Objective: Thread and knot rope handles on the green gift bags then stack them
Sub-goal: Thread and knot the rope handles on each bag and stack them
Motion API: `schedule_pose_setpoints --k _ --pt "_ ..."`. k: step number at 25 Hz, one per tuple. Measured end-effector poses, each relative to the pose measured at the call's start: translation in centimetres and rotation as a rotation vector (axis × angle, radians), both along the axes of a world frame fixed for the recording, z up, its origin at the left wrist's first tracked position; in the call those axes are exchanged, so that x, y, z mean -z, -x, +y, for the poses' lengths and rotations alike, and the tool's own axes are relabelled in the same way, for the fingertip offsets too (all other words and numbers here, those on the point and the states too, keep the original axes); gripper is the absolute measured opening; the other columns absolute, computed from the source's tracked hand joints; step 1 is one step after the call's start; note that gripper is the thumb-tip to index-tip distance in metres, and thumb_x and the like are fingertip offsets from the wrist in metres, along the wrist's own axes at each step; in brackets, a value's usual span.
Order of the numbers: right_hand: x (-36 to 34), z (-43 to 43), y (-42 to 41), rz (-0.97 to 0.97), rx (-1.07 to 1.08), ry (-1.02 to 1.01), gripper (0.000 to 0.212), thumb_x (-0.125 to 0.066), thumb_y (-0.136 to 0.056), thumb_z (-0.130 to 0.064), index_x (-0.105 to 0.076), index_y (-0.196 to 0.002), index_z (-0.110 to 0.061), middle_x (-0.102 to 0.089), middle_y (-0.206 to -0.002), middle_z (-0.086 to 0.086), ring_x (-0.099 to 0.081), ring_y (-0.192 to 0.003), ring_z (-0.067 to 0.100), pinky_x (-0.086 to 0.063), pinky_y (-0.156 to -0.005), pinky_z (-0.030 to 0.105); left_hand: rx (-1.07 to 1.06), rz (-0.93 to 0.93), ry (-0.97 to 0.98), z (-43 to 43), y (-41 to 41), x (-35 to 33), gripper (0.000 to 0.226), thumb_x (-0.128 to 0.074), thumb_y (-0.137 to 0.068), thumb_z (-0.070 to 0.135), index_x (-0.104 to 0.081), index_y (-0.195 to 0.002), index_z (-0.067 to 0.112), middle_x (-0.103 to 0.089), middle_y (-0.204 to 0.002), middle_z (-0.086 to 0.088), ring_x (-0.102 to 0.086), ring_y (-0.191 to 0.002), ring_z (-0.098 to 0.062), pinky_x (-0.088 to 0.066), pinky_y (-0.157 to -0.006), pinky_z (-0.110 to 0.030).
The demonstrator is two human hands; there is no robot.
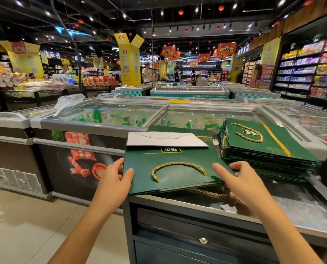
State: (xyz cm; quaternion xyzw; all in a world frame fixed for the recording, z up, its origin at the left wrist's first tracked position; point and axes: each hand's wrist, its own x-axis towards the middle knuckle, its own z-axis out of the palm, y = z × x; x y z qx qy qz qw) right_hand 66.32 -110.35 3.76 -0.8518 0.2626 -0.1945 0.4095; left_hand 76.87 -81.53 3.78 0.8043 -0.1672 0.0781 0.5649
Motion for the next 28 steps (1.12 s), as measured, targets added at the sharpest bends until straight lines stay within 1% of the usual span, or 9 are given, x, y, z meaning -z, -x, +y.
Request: schedule_pose_setpoints --k 2,5,9,13,16,19,21,25,28 --pt "0.6 0.4 -0.4 -0.064 -0.005 -0.060 0.076 -0.072 -0.081 -0.064 -0.051 -0.136 -0.017 -0.066 -0.108 -0.001 -0.068 -0.082 0.019 -0.056 -0.064 0.034 -0.131 -0.087 -0.230 0.3 -0.6 0.3 0.028 -0.058 -0.098 0.030 -0.059 -0.124 0.039 -0.059 -0.117 0.001 -0.063 -0.100 -0.016 -0.051 -0.093 -0.038" --pt "1.3 0.8 -0.4 -0.189 -0.003 -0.110 0.059 -0.080 -0.079 -0.051 -0.059 -0.124 -0.019 -0.069 -0.099 -0.006 -0.070 -0.075 0.018 -0.051 -0.048 0.025 -0.292 -0.356 -0.502 -0.1 -0.8 -0.1 0.032 -0.063 -0.094 0.026 -0.064 -0.126 0.023 -0.054 -0.120 0.001 -0.046 -0.115 -0.023 -0.035 -0.098 -0.041" --pt "1.9 1.1 0.0 -0.226 -0.004 -0.074 0.055 -0.082 -0.077 -0.051 -0.054 -0.118 -0.025 -0.063 -0.096 -0.015 -0.065 -0.081 0.006 -0.048 -0.057 0.018 -0.005 -0.499 -0.533 -3.1 -0.4 -2.6 0.034 -0.058 -0.097 0.027 -0.063 -0.131 0.022 -0.060 -0.126 0.003 -0.051 -0.120 -0.019 -0.040 -0.104 -0.040" --pt "2.2 0.9 0.2 -0.231 -0.013 -0.087 0.061 -0.086 -0.074 -0.048 -0.051 -0.117 -0.023 -0.061 -0.097 -0.017 -0.062 -0.089 0.002 -0.047 -0.066 0.016 0.261 -0.462 -0.867 -7.8 -1.3 -3.5 0.046 -0.059 -0.096 0.047 -0.058 -0.136 0.025 -0.058 -0.118 0.002 -0.050 -0.113 -0.019 -0.044 -0.099 -0.039" --pt "2.4 0.4 0.3 -0.228 -0.036 -0.102 0.066 -0.089 -0.071 -0.046 -0.048 -0.118 -0.023 -0.066 -0.101 -0.011 -0.066 -0.091 0.008 -0.051 -0.069 0.022 0.355 -0.399 -0.814 -9.1 -2.1 -3.8 0.025 -0.064 -0.097 0.031 -0.067 -0.119 0.020 -0.058 -0.089 0.008 -0.053 -0.083 -0.009 -0.043 -0.077 -0.030" --pt "2.6 0.1 0.3 -0.233 -0.063 -0.121 0.066 -0.089 -0.072 -0.045 -0.047 -0.118 -0.024 -0.070 -0.103 -0.008 -0.068 -0.089 0.010 -0.048 -0.064 0.021 0.307 -0.442 -0.763 -9.3 -2.6 -4.2 0.014 -0.053 -0.102 0.019 -0.067 -0.101 0.020 -0.056 -0.094 0.006 -0.059 -0.093 -0.017 -0.044 -0.079 -0.031" --pt "2.6 0.0 0.3 -0.244 -0.067 -0.121 0.065 -0.089 -0.072 -0.046 -0.047 -0.118 -0.024 -0.071 -0.104 -0.007 -0.068 -0.084 0.009 -0.046 -0.058 0.018 0.342 -0.368 -0.695 -8.8 -2.6 -4.3 0.008 -0.055 -0.102 0.027 -0.060 -0.102 0.021 -0.061 -0.102 0.005 -0.059 -0.095 -0.019 -0.048 -0.082 -0.034" --pt "2.8 -0.1 0.2 -0.250 -0.058 -0.111 0.066 -0.088 -0.072 -0.048 -0.048 -0.120 -0.024 -0.070 -0.106 -0.005 -0.069 -0.086 0.010 -0.048 -0.057 0.018 0.378 -0.406 -0.864 -8.0 -2.0 -4.0 0.014 -0.067 -0.094 0.037 -0.060 -0.095 0.025 -0.053 -0.102 0.005 -0.052 -0.094 -0.015 -0.046 -0.084 -0.030" --pt "2.8 0.0 0.3 -0.269 -0.071 -0.098 0.066 -0.088 -0.074 -0.045 -0.049 -0.124 -0.025 -0.067 -0.109 -0.006 -0.068 -0.092 0.010 -0.052 -0.063 0.018 0.358 -0.394 -0.742 -8.2 -1.7 -4.0 0.011 -0.053 -0.103 0.025 -0.049 -0.094 0.021 -0.059 -0.089 0.005 -0.055 -0.079 -0.015 -0.045 -0.070 -0.030"
